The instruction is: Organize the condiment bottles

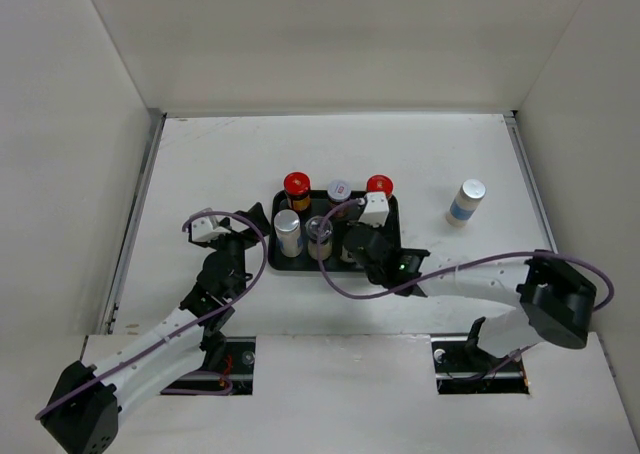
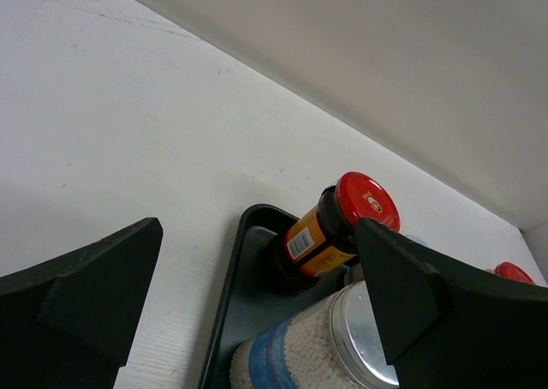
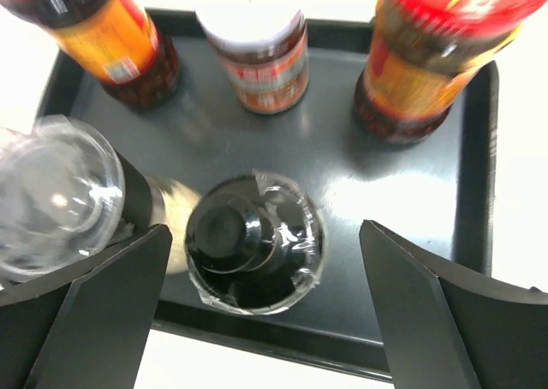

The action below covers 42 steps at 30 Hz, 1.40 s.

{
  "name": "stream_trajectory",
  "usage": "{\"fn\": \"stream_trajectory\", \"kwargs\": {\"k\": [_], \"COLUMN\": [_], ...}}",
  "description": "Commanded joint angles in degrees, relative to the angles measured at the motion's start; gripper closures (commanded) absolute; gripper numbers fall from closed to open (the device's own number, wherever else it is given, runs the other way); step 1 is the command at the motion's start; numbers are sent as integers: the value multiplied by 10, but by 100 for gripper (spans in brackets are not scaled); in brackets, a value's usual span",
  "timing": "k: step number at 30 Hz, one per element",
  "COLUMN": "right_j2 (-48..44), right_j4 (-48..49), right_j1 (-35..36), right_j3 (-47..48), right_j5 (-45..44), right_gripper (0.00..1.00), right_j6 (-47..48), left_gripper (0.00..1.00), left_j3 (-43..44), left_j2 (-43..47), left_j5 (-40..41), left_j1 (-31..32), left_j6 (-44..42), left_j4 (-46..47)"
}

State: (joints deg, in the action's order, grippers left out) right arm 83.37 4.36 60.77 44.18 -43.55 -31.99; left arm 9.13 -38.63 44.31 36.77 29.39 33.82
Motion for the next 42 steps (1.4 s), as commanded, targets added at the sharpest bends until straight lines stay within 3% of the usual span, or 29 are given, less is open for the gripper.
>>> {"fn": "stream_trajectory", "kwargs": {"k": [1, 4, 11, 15, 19, 28, 31, 35, 38, 42], "right_j2": [-71, -130, -234, -218, -159, -88, -74, -82, -131, -226], "right_j4": [0, -8, -35, -13, 14, 72, 132, 134, 127, 95], "right_j1": [-17, -64, -261, -383, -451, -504, -511, -509, -491, -404], "right_j3": [13, -16, -56, -57, -38, -16, -23, -26, -47, -83], "right_j5": [-39, -58, -98, -91, -27, 28, 41, 43, 28, -19], "right_gripper": [2, 2, 0, 0, 0, 0, 20, 36, 41, 42], "right_j6": [-4, 5, 44, 61, 84, 90, 100, 99, 92, 104], "left_gripper": [0, 0, 0, 0, 0, 0, 0, 0, 0, 0], "left_j3": [-3, -2, -5, -3, -3, -5, -3, -2, -3, -3], "left_j2": [7, 2, 10, 8, 5, 4, -7, -3, -3, -2], "left_j5": [-10, -10, -16, -21, -25, -31, -33, -34, -34, -31], "left_j1": [3, -2, -3, 3, 1, -1, -4, -5, -8, -9], "left_j6": [6, 7, 8, 10, 15, 16, 19, 20, 20, 20], "left_j4": [23, 22, 21, 24, 21, 23, 21, 21, 21, 21]}}
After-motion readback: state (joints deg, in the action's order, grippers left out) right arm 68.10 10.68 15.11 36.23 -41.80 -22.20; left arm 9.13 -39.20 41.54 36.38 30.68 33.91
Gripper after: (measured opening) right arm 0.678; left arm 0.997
